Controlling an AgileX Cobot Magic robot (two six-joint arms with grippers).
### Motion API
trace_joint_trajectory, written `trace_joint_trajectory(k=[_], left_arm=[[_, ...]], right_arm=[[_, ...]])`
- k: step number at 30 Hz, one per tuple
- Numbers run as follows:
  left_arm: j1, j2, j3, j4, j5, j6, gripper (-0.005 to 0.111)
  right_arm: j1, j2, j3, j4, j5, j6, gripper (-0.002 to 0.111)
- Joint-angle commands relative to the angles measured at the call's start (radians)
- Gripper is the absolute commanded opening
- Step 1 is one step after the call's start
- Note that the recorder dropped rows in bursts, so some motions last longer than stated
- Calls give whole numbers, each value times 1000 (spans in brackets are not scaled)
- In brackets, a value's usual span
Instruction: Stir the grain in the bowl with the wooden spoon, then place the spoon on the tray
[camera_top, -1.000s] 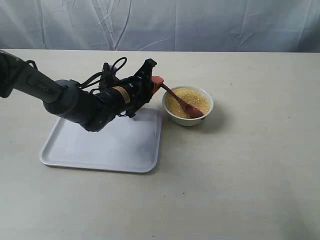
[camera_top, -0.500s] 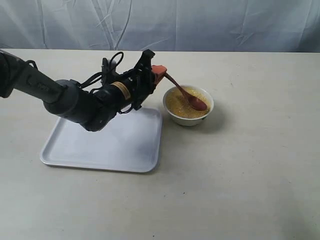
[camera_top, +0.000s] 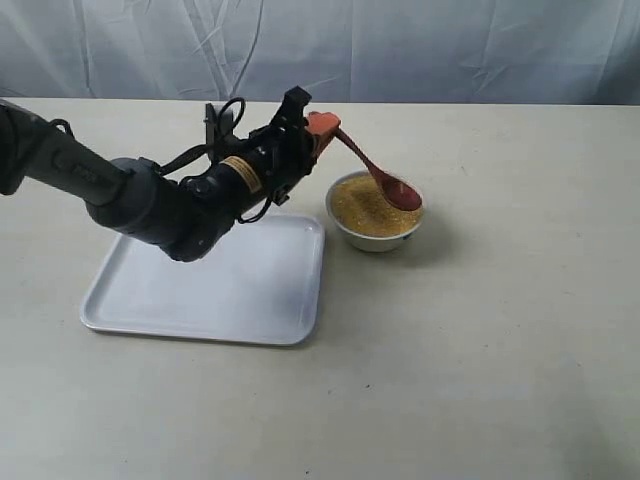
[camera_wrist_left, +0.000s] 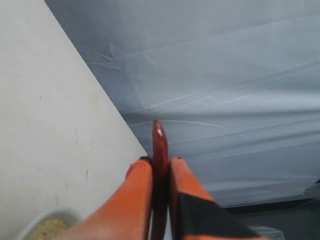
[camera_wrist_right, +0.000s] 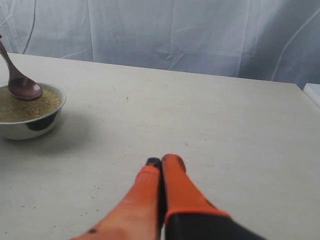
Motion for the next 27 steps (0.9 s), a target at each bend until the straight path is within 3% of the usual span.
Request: trace_joint_trajectory(k=[1,9,20,27], left_arm=[[2,-84,0,18,-6,117,0],[-2,-217,0,90,171,381,0],[-74,-211,-2,77,162,920,0],[-96,-211,-19,-14,156,1098,0]], right_arm=[[-4,-7,3,-2,-7,2,0],[-4,-7,3,-2,-7,0,0],[-4,-7,3,-2,-7,0,0],[-4,-7,3,-2,-7,0,0]])
